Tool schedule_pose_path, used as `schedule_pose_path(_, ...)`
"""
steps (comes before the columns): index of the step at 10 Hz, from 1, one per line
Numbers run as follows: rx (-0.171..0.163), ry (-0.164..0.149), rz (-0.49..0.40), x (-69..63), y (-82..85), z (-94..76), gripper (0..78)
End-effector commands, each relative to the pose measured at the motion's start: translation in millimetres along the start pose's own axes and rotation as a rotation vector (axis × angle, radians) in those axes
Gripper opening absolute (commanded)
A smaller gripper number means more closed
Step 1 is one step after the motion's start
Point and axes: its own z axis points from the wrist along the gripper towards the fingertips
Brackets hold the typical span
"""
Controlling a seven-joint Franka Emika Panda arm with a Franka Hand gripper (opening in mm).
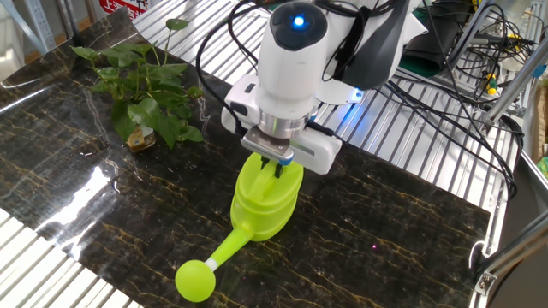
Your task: Water the plant
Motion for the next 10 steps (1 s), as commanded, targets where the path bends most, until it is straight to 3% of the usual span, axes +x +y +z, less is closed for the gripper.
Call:
schedule_pose_path(1, 0.001, -0.006, 0.001, -5.4, -0.5, 1.2, 1.1)
schedule_pose_path(10, 0.003, 0.005, 0.019, -10.5, -1.5, 6.5, 1.1)
